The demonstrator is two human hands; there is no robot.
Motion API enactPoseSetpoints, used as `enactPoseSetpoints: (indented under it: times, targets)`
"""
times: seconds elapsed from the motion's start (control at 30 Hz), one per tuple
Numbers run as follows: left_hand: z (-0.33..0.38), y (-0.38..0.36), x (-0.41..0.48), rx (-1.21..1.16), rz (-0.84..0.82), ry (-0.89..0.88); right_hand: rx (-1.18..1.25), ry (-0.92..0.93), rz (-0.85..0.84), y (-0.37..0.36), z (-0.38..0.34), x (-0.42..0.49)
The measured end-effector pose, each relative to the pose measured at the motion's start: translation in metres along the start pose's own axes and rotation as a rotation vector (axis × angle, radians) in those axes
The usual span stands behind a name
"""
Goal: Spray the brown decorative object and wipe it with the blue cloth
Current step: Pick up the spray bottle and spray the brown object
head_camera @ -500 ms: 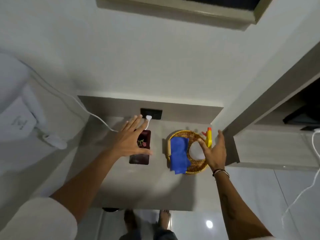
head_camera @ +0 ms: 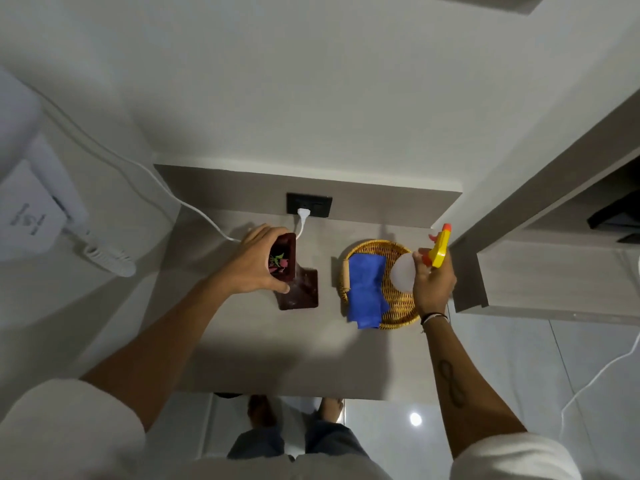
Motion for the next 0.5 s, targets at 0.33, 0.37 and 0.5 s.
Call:
enactPoseSetpoints:
  times: [0.33, 0.37, 0.5]
  targets:
    - [-0.044, -0.017, -0.015, -0.313, -0.041, -0.083, 0.241, 0.19, -0.121, 0.016, -0.048, -0.068]
    - [-0.045, -0.017, -0.015, -0.324, -0.041, -0.085, 0.247, 0.131, -0.206, 0.008, -0.045, -0.078]
    - [-0.054, -0.018, -0.017, -0.349, -0.025, -0.091, 0.033, 0.101, -0.531, -0.041, -0.053, -0.118]
Point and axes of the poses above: each hand's wrist, its own x-axis towards the middle knuckle, its own y-axis out of the back of the hand, z = x × y, the point moved 4 cm from there along x, towards the middle knuckle, and after that the axes turned 14 degrees about -z, right-handed, at the moved point
